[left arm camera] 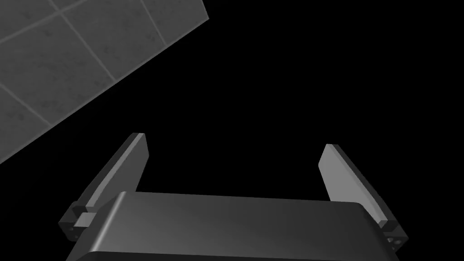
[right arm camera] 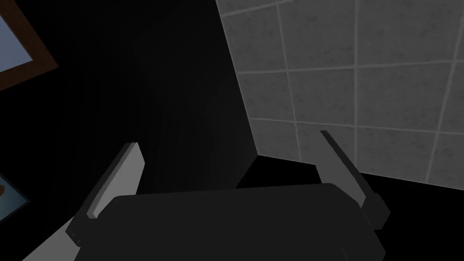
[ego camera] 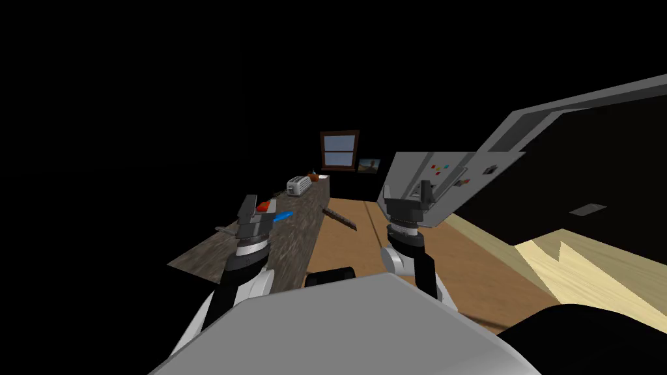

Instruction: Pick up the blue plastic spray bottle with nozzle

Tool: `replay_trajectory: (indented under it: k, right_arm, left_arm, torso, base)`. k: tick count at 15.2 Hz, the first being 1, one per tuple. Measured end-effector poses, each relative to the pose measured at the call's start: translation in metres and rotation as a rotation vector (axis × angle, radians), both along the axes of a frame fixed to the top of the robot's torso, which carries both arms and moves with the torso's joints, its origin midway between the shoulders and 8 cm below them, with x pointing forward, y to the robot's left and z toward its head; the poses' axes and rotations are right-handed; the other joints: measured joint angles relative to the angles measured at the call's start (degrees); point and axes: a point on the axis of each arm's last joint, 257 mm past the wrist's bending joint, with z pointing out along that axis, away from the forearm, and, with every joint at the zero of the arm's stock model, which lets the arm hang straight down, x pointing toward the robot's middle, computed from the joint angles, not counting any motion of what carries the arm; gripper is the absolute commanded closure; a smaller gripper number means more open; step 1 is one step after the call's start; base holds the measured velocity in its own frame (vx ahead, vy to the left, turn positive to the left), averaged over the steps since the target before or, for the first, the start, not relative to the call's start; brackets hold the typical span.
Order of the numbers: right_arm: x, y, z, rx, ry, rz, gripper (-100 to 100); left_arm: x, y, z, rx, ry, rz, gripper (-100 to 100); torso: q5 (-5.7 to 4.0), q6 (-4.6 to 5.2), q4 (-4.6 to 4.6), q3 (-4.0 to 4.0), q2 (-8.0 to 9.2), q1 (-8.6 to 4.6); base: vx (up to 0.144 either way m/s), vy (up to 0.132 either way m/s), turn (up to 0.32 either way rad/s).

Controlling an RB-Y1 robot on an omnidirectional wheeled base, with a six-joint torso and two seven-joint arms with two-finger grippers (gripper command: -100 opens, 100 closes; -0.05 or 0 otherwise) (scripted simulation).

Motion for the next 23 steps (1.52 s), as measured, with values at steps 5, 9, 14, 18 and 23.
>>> replay_trajectory:
  k: [5, 9, 14, 18, 23]
  right_arm:
    - [0.0, 0.0, 0.0, 0.0, 0.0, 0.0, 0]
    - [0.0, 0.0, 0.0, 0.0, 0.0, 0.0, 0]
    - [0.0, 0.0, 0.0, 0.0, 0.0, 0.0, 0]
    - [0.0, 0.0, 0.0, 0.0, 0.0, 0.0, 0]
    - [0.0, 0.0, 0.0, 0.0, 0.0, 0.0, 0]
  left_arm:
    - [0.012, 0.004, -0.02, 0.041, 0.072, -0.006, -100]
    - [0.025, 0.018, -0.04, 0.045, 0.152, 0.013, -100]
    - [0.037, 0.037, -0.067, 0.033, 0.251, 0.047, -100]
    - [0.046, 0.055, -0.091, 0.025, 0.332, 0.082, -100]
    - [0.058, 0.086, -0.125, 0.02, 0.445, 0.142, -100]
  torso:
    - [-0.07, 0.01, 0.05, 0.14, 0.25, -0.32]
    - [-0.08, 0.02, 0.07, 0.18, 0.31, -0.36]
    - [-0.07, 0.01, 0.06, 0.15, 0.26, -0.32]
    - [-0.06, 0.01, 0.05, 0.13, 0.22, -0.26]
    - [-0.03, 0.0, 0.02, 0.06, 0.1, -0.13]
  base:
    - [-0.058, -0.071, -0.056]
    - [-0.069, -0.087, -0.075]
    - [-0.057, -0.077, -0.055]
    - [-0.042, -0.061, -0.047]
    - [-0.015, -0.039, -0.046]
